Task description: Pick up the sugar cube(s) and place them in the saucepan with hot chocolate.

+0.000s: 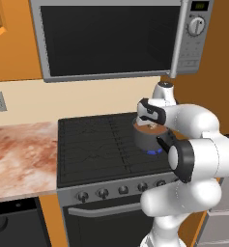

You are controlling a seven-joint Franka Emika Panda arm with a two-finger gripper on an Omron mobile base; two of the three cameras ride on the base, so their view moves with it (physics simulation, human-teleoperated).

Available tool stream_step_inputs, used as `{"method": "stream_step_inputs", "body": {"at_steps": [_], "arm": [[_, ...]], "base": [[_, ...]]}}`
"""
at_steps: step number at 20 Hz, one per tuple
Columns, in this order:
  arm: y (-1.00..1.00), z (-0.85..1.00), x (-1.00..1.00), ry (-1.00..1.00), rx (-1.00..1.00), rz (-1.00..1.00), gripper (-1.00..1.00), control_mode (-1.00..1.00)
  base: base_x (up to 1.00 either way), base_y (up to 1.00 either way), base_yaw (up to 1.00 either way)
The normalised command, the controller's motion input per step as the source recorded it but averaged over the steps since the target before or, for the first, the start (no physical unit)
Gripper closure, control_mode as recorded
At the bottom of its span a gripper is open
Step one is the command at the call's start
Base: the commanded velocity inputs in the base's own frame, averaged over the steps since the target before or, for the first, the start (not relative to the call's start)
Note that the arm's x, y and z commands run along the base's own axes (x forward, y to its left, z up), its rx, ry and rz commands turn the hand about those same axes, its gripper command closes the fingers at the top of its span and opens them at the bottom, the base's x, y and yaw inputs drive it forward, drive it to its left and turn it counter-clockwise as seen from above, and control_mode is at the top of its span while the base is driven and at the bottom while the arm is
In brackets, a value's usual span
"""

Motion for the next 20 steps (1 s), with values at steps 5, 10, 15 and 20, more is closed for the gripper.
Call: {"method": "stream_step_inputs", "body": {"at_steps": [5,10,15,20], "arm": [[0.00,0.00,0.00,0.00,0.00,0.00,-1.00,-1.00],[0.00,0.00,0.00,-0.03,0.00,0.00,-1.00,-1.00],[0.00,0.02,0.00,-0.06,0.00,0.00,-1.00,-1.00],[-0.02,0.18,-0.12,-0.09,0.00,0.00,-1.00,-1.00]], "base": [[0.00,0.00,0.00],[0.00,0.00,0.00],[0.00,0.00,0.00],[0.00,0.00,0.00]]}}
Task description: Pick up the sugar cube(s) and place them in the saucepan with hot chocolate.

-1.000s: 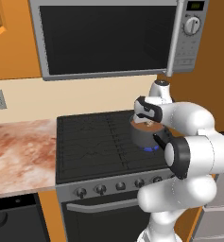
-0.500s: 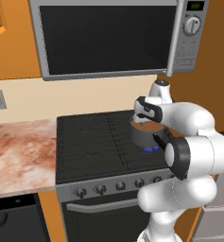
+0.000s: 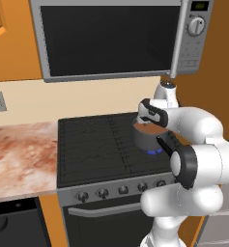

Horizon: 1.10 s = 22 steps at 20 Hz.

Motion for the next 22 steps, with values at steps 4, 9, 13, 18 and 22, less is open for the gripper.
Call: {"method": "stream_step_inputs", "body": {"at_steps": [4,9,13,18,22], "arm": [[-0.22,0.19,-0.53,-0.09,0.00,0.00,-1.00,-1.00],[-0.10,0.11,-0.34,-0.07,0.01,0.00,-1.00,-1.00],[0.00,0.19,-0.26,-0.08,0.02,0.00,-1.00,-1.00],[0.00,0.27,-0.34,-0.13,0.03,0.00,-1.00,-1.00],[0.00,0.24,-0.39,-0.18,0.03,0.00,-1.00,-1.00]], "base": [[0.00,0.00,0.00],[0.00,0.00,0.00],[0.00,0.00,0.00],[0.00,0.00,0.00],[0.00,0.00,0.00]]}}
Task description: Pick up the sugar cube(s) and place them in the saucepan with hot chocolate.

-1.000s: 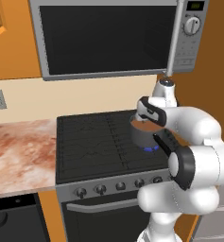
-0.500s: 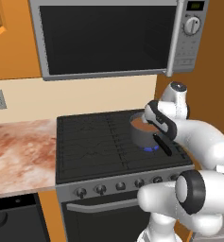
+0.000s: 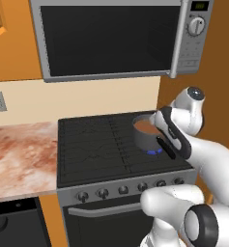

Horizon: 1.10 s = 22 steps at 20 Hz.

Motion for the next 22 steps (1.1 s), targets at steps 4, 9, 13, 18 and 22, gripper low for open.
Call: {"method": "stream_step_inputs", "body": {"at_steps": [4,9,13,18,22], "arm": [[0.08,0.22,-0.39,-0.17,0.03,0.00,-1.00,-1.00],[0.33,0.16,-0.27,-0.13,0.00,0.00,-1.00,-1.00],[0.44,0.17,-0.36,-0.11,0.00,0.00,-1.00,-1.00],[0.46,0.40,-0.66,-0.11,0.00,0.00,-1.00,-1.00],[0.11,0.47,-0.77,-0.03,-0.02,0.00,-1.00,-1.00]], "base": [[0.00,0.00,0.00],[0.00,0.00,0.00],[0.00,0.00,0.00],[0.00,0.00,0.00],[0.00,0.00,0.00]]}}
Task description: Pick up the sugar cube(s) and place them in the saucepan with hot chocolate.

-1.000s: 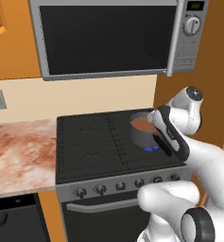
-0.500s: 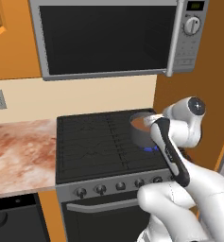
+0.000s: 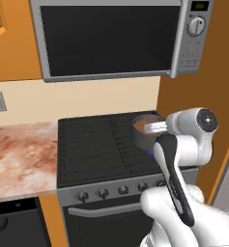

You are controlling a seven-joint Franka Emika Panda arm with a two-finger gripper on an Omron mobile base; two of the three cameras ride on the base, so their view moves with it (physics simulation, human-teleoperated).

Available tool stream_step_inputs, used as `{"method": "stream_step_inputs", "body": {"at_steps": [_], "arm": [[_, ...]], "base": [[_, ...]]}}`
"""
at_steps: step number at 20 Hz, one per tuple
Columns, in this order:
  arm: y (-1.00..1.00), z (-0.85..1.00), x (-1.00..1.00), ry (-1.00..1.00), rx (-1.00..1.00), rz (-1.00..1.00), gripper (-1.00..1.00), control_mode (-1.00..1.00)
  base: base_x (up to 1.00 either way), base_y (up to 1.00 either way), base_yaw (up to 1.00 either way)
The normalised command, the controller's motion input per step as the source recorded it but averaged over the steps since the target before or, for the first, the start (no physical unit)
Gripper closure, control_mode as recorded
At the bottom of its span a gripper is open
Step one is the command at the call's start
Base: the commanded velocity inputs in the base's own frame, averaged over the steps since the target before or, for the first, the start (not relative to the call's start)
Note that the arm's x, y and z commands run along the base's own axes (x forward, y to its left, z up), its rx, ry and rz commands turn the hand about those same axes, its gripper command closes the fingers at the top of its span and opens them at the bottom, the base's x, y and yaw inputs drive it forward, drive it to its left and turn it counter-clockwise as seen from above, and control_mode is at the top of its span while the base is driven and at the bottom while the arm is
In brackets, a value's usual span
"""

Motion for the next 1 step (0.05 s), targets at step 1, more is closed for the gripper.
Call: {"method": "stream_step_inputs", "body": {"at_steps": [1], "arm": [[0.18,0.51,-0.68,0.00,-0.08,0.00,-1.00,-1.00]], "base": [[0.00,0.00,0.00]]}}
